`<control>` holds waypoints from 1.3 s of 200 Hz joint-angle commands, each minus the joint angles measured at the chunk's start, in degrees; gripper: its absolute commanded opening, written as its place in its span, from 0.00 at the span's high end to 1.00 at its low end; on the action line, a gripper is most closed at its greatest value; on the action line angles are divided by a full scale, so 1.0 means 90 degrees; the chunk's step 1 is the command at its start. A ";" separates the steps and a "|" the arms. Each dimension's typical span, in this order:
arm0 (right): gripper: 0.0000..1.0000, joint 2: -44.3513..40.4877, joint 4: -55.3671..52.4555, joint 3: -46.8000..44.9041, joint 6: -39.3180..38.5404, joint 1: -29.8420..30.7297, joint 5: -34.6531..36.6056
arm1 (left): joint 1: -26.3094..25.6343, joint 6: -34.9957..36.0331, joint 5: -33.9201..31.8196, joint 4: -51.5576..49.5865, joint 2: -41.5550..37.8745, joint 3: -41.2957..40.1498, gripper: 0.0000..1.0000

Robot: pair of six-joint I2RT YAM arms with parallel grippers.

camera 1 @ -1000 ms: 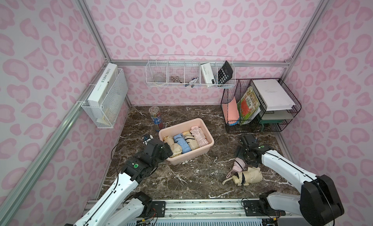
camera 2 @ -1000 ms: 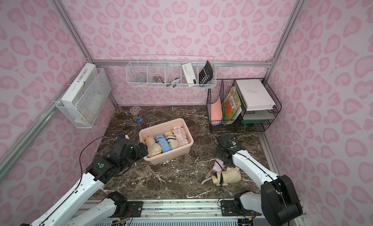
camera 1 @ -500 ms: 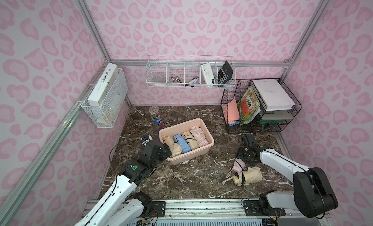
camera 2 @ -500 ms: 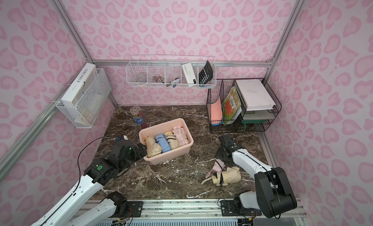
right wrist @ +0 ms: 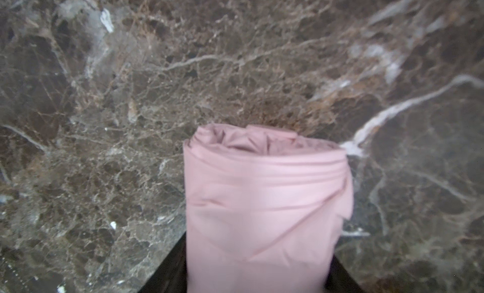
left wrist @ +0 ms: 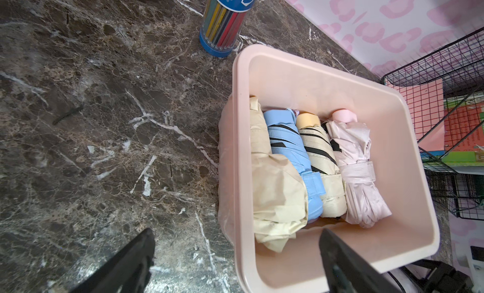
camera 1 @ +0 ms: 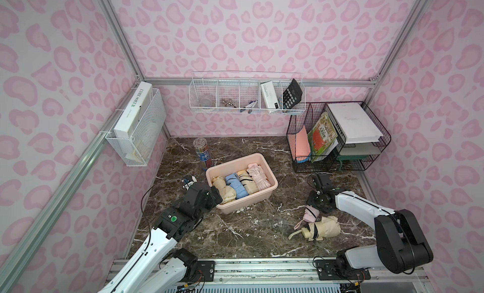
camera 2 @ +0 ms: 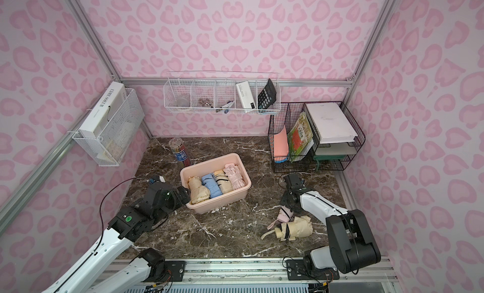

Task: Put the umbrella into the storage box
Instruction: Pick up the umbrella from the center of the board.

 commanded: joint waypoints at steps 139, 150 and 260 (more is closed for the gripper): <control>0.64 -0.1293 -0.0551 0.0731 0.0450 0.0016 -0.0726 | 0.0010 0.1119 0.0602 0.1015 0.0052 0.0420 0.02; 0.64 -0.1432 -0.0628 0.0854 0.0474 0.0014 -0.0778 | 0.0011 0.1362 0.0822 0.1251 0.0106 0.0470 0.02; 0.68 -0.2143 -0.0711 0.1830 0.1353 0.0204 -0.1220 | -0.1268 0.2544 0.2483 0.3347 0.1848 0.1299 0.01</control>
